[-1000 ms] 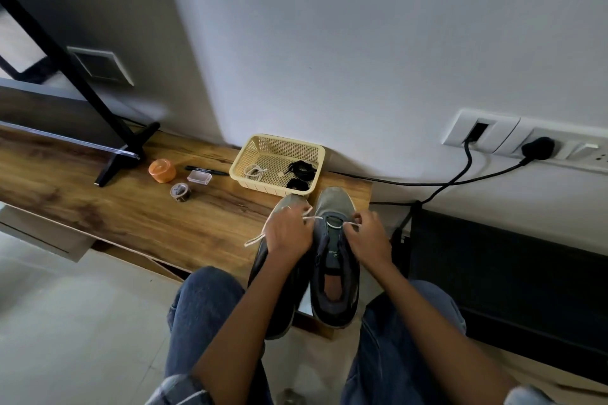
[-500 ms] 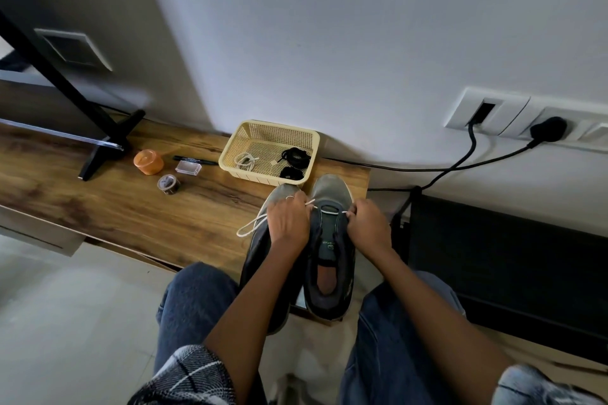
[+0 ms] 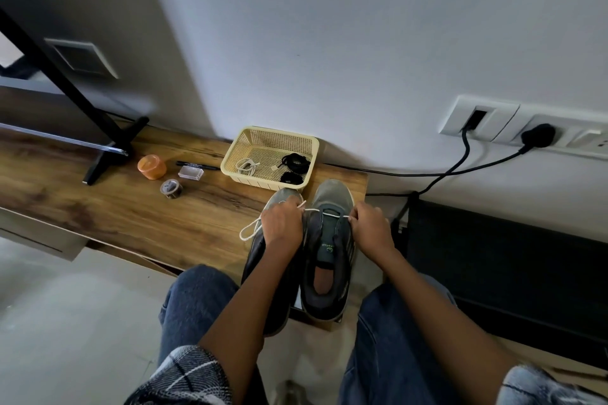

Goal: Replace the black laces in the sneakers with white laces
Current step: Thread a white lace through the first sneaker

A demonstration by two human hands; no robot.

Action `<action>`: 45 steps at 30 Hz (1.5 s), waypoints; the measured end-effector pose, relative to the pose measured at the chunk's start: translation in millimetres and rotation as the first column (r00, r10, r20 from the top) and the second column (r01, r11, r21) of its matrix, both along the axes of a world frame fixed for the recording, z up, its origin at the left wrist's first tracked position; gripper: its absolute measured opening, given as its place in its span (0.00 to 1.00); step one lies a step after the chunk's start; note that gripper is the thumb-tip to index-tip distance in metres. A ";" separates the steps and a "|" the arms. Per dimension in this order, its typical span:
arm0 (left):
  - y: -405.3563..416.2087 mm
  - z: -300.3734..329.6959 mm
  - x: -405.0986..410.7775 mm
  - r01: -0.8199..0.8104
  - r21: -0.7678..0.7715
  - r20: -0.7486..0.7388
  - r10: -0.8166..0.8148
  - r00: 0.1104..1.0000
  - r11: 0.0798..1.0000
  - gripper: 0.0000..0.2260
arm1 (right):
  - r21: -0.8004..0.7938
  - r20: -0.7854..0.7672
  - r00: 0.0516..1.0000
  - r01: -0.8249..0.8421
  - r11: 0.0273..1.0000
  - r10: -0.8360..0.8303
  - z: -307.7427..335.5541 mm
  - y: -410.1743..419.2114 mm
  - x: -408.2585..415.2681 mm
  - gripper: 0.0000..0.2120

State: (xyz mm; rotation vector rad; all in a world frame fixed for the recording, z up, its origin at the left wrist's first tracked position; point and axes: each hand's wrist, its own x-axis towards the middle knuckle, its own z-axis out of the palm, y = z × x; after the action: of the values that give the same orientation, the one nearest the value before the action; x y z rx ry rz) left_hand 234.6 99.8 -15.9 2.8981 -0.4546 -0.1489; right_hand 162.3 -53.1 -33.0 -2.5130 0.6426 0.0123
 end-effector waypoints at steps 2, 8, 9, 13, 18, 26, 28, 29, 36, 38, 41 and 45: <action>8.9 3.7 2.1 -0.002 0.008 -0.001 0.002 1.000 1.000 0.10 | 0.000 -0.023 1.000 -0.012 1.000 0.012 4.1 -5.1 -3.1 0.04; 29.7 28.7 7.8 -0.076 -0.020 0.016 0.076 0.997 0.997 0.13 | 0.174 -0.140 0.989 0.068 0.982 -0.043 33.5 -25.6 -3.0 0.13; 32.6 35.8 9.5 -0.088 -0.043 0.030 0.089 0.996 0.995 0.13 | 0.191 -0.143 0.989 0.064 0.980 -0.037 42.3 -30.0 -3.5 0.13; 41.4 72.4 16.9 -0.117 -0.228 0.086 0.140 0.986 0.967 0.11 | 0.220 -0.082 0.996 0.046 0.974 -0.028 94.6 -43.2 -10.9 0.04; 39.3 119.7 24.0 -0.093 -0.546 0.032 0.132 0.991 0.833 0.10 | 0.349 0.094 0.993 0.032 0.937 -0.069 162.2 -44.4 -26.3 0.03; 13.9 202.1 0.2 0.025 -0.909 0.000 -0.061 0.998 0.417 0.10 | 0.342 0.255 0.964 -0.013 0.940 -0.079 239.3 -27.5 -41.7 0.02; 8.0 216.3 -6.5 0.041 -0.933 0.000 -0.116 0.993 0.358 0.10 | 0.312 0.286 0.955 -0.015 0.950 -0.079 250.4 -23.9 -44.7 0.03; 5.3 222.9 -10.0 0.052 -0.942 0.005 -0.140 0.990 0.333 0.10 | 0.297 0.303 0.950 -0.014 0.955 -0.080 255.1 -21.7 -46.6 0.04; -17.0 248.7 -27.3 0.154 -0.933 0.071 -0.254 0.965 0.326 0.10 | 0.220 0.435 0.894 0.008 0.975 -0.106 283.6 -14.4 -52.4 0.04; -23.8 249.6 -31.6 0.176 -0.918 0.077 -0.276 0.958 0.355 0.10 | 0.201 0.482 0.870 0.008 0.980 -0.106 290.7 -12.4 -52.1 0.04; -32.2 249.7 -36.9 0.199 -0.904 0.083 -0.301 0.950 0.378 0.10 | 0.157 0.545 0.835 -0.011 0.987 -0.077 299.7 -7.8 -51.2 0.03; -38.5 247.7 -39.5 0.199 -0.914 0.072 -0.341 0.937 0.354 0.10 | 0.167 0.591 0.805 -0.056 0.984 -0.054 305.2 -3.1 -48.9 0.03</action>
State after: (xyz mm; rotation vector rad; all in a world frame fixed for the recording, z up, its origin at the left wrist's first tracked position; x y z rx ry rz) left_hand 195.1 61.2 231.8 1.6585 -0.7095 -0.0888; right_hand 113.3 -56.2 272.2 -2.1625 0.3530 -0.6680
